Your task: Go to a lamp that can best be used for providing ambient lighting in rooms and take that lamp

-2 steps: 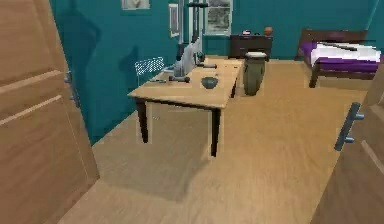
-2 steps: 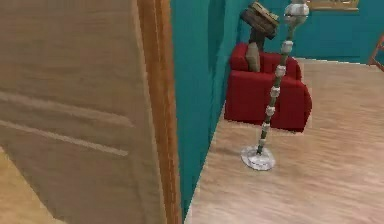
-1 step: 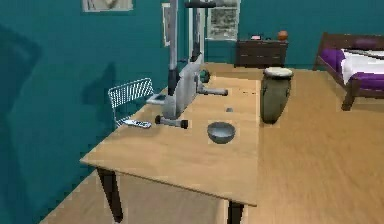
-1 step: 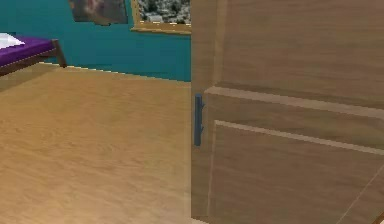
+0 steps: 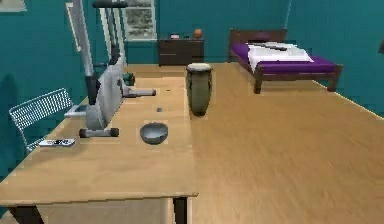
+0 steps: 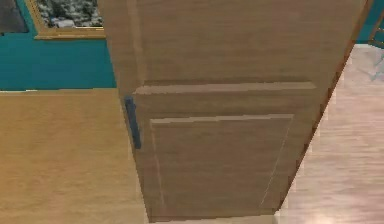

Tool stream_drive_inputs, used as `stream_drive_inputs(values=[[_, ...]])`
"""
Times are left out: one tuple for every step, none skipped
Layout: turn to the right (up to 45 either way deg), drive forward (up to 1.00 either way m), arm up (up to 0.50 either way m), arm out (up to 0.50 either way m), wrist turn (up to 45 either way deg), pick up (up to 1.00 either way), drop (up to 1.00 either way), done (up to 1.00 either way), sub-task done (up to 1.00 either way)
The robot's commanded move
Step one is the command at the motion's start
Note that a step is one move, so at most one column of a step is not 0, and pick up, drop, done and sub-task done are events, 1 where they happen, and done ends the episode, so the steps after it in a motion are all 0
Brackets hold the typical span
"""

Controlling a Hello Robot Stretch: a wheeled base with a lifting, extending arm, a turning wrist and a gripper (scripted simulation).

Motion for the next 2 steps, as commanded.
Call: stream_drive_inputs(values=[[0.0,0.10,0.00,0.00,0.0,0.00,0.00,0.00,0.00],[39.0,0.00,0.00,0.00,0.0,0.00,0.00,0.00,0.00]])
